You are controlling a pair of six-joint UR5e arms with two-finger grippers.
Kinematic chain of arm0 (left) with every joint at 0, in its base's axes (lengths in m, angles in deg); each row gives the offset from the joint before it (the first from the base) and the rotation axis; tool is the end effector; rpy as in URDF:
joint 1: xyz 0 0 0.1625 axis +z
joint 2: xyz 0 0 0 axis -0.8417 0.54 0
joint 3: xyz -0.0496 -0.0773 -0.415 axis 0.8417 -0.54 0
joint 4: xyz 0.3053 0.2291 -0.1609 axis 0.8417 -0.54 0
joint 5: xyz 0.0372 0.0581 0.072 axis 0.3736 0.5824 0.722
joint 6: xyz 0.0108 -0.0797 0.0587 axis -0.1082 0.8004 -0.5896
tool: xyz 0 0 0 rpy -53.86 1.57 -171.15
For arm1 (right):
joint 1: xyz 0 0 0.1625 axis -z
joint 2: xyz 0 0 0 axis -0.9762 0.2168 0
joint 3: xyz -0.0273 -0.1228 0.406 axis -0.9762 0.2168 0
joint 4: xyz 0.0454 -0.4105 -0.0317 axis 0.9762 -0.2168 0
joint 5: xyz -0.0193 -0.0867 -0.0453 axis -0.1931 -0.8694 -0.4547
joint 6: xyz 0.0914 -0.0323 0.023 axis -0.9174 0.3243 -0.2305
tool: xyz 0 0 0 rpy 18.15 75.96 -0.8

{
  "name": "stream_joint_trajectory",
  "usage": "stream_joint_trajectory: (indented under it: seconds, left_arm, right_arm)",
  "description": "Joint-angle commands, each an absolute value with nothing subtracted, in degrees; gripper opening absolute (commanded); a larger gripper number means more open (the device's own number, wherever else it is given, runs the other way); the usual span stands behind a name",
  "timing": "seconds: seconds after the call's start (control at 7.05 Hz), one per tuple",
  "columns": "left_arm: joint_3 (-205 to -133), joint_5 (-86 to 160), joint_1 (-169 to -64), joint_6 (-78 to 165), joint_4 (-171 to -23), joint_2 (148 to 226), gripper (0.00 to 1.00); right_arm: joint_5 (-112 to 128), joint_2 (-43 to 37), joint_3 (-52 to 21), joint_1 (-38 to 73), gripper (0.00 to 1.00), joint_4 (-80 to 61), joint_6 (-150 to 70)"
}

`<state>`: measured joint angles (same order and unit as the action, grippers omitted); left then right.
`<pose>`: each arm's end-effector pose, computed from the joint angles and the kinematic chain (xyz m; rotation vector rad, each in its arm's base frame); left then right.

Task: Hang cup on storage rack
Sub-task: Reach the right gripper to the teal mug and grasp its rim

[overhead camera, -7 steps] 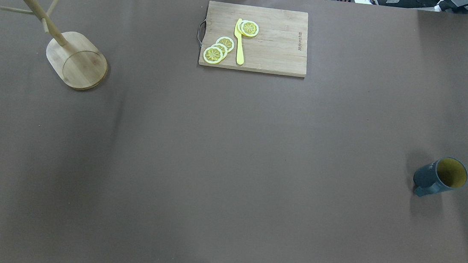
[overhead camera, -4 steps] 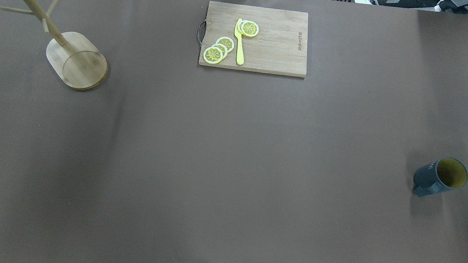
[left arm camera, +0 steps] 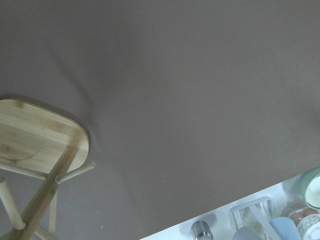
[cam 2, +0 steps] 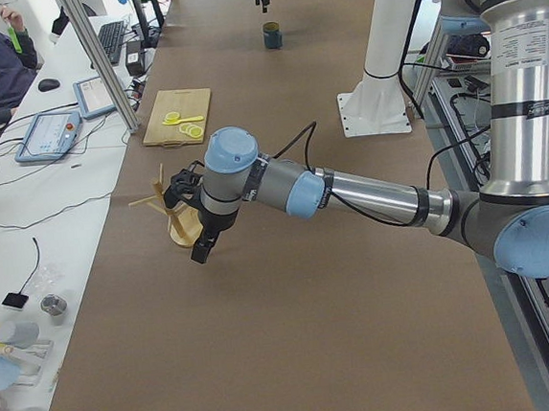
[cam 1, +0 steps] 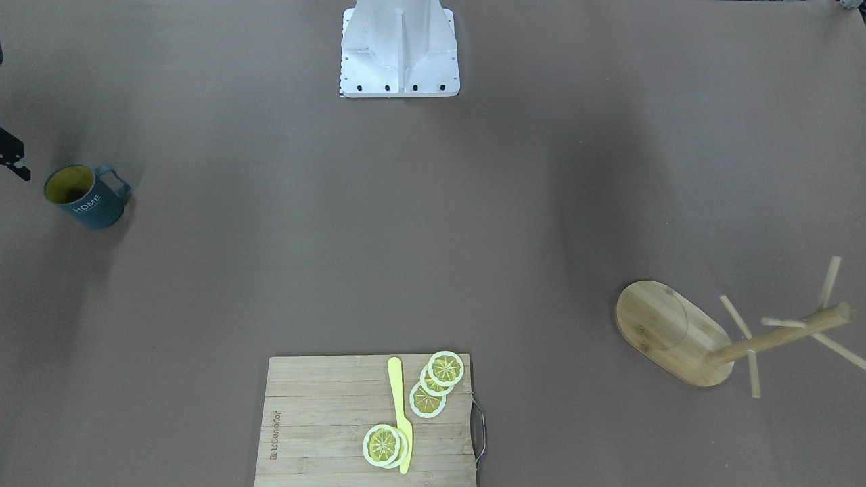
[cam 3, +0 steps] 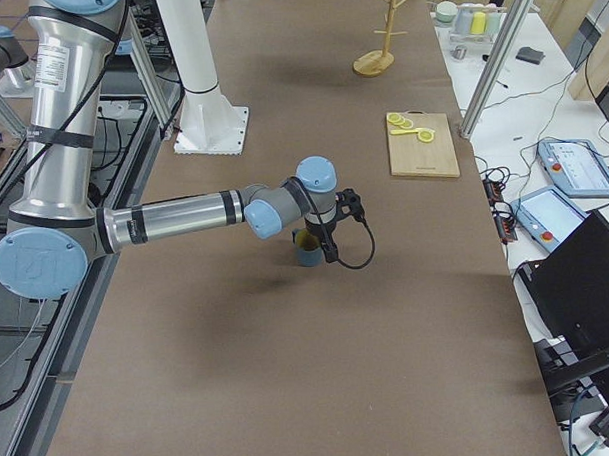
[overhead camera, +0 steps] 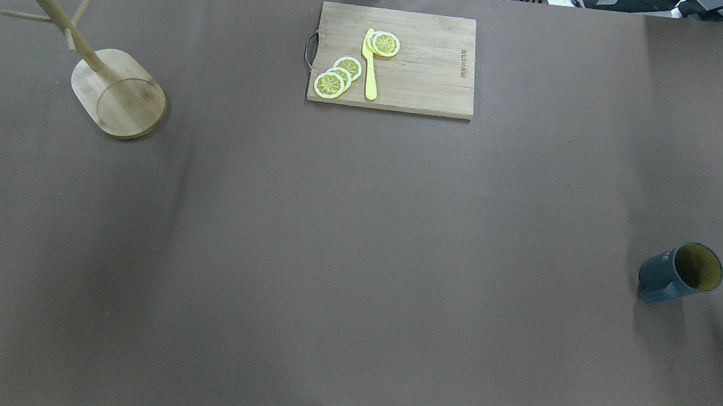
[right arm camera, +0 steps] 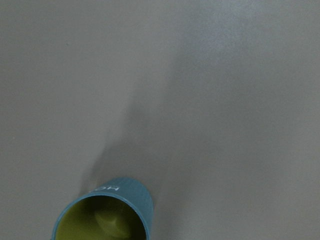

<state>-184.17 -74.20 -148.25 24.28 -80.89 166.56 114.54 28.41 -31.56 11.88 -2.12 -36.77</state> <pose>-0.0738 -0.4922 0.5097 0.4558 0.7124 0.2202 -0.1141 -0.4206 0.5472 0.2272 -0.7952 -0.3506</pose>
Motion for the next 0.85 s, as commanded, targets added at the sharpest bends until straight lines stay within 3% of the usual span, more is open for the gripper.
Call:
stream_joint_trajectory:
  seconds: [0.0, 0.43, 0.57, 0.71]
  left_arm:
    - [-184.25, -74.18, -148.29, 24.27, -80.9, 166.55, 0.99]
    - [-184.08, -74.18, -148.29, 24.27, -80.81, 166.55, 0.99]
    - [-183.99, -74.18, -148.29, 24.27, -80.81, 166.55, 0.99]
    - [-183.99, -74.18, -148.29, 24.27, -80.81, 166.55, 0.99]
  right_arm:
    - [110.35, 28.46, -30.78, 16.81, 1.0, -2.03, -37.98]
    - [107.71, 28.38, -29.98, 20.43, 0.96, -1.94, -39.05]
    - [107.17, 28.11, -29.55, 21.05, 0.82, -1.94, -39.05]
    - [107.17, 28.02, -29.54, 21.31, 0.53, -1.94, -39.05]
